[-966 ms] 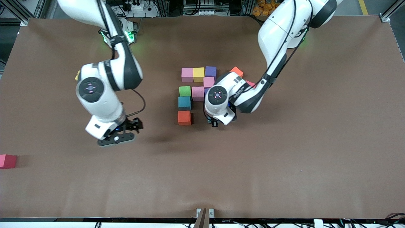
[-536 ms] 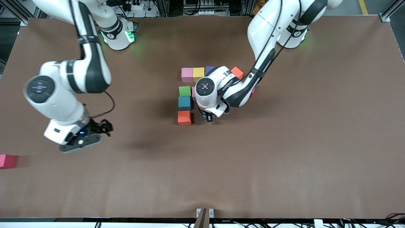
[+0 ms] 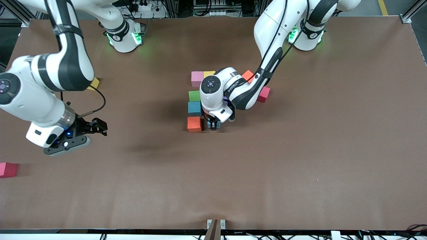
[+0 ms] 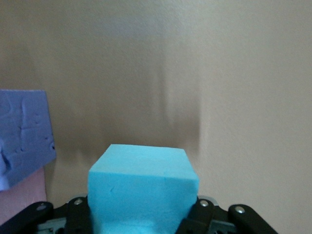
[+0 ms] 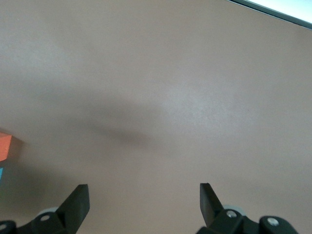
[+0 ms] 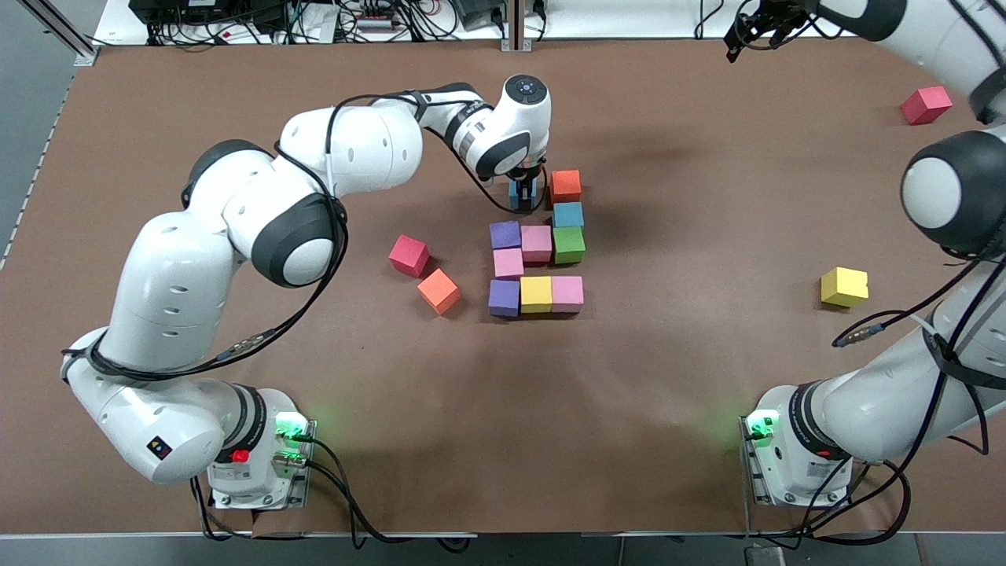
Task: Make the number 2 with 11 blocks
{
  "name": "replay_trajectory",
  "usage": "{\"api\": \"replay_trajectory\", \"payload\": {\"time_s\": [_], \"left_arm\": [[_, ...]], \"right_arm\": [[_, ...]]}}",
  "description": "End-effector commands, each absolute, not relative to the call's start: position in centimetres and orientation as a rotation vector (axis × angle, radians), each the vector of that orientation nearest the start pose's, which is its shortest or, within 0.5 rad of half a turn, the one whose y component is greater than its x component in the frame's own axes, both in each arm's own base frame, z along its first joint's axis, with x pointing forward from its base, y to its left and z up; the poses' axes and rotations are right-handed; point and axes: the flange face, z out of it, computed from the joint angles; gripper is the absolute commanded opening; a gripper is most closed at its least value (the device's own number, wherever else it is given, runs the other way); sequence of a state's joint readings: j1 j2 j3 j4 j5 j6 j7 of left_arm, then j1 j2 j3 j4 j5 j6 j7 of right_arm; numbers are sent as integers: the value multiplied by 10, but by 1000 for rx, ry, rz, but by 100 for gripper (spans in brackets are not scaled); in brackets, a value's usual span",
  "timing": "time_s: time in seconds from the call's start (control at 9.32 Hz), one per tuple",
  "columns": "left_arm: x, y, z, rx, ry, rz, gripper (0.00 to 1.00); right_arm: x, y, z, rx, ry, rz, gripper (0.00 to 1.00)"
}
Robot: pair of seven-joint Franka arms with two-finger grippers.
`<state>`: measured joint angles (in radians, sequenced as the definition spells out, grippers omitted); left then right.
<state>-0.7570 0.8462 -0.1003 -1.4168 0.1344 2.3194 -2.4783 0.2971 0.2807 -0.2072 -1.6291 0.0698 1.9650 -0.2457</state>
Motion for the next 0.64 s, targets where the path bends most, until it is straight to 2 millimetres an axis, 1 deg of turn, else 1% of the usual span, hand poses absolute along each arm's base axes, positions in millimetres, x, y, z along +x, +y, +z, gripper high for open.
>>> {"api": "replay_trajectory", "payload": {"time_s": [0.0,0.11,0.21,0.32,0.54], "left_arm": [[500,-554,199,-2357,-2259,-32,0],[502,-558,193,-2361,-2264,-29,0],[501,-560,190,-2364,-2261,-28,0],[501,-560,190,-2362,-2263,-27,0],[503,-561,192,-2316,-2320,-12,0]], "right_arm": [[627,81,493,-3160,-434,-84,100],[617,89,506,-3178,-372,-74,100],[613,85,516,-3178,-351,-87,100],[612,81,519,-3172,-356,-87,100],[611,83,520,-3151,-367,-89,100]]}}
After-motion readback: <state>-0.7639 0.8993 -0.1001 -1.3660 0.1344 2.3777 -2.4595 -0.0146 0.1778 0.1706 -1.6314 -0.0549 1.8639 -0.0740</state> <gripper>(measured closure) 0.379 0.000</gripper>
